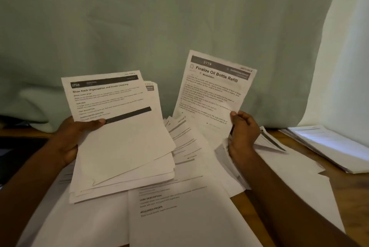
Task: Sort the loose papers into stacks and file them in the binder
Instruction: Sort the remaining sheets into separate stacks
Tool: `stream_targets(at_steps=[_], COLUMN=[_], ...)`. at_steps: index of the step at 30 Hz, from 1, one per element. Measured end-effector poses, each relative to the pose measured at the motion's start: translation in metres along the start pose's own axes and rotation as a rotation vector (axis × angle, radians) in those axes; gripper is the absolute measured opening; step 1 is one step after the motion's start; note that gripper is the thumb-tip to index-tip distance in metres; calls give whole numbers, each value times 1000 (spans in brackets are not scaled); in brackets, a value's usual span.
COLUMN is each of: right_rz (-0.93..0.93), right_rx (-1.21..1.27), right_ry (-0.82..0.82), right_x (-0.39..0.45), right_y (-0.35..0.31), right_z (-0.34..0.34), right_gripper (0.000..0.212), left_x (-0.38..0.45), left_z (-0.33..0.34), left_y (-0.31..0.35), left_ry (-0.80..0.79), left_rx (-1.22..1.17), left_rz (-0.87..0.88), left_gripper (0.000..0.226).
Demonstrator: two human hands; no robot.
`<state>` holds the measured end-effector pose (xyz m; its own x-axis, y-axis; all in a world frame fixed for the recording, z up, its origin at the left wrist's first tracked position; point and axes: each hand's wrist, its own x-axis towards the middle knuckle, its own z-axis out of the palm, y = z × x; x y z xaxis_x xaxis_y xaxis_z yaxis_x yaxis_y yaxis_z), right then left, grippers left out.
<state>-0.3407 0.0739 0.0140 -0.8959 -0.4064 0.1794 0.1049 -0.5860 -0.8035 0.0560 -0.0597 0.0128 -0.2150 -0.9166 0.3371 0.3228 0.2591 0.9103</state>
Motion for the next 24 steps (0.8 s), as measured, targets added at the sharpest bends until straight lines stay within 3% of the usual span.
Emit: stream_targets(at_steps=[9, 24], right_rz=[150, 85], right_rx=[189, 186], right_ry=[12, 30], right_x=[5, 12], right_y=[-11, -29], right_z=[-2, -8], right_gripper=[21, 16], left_x=[1, 16], left_z=[3, -10], left_y=[-2, -15], left_ry=[-45, -76], left_rx=[-24, -59], left_rz=[46, 52], left_gripper=[68, 62])
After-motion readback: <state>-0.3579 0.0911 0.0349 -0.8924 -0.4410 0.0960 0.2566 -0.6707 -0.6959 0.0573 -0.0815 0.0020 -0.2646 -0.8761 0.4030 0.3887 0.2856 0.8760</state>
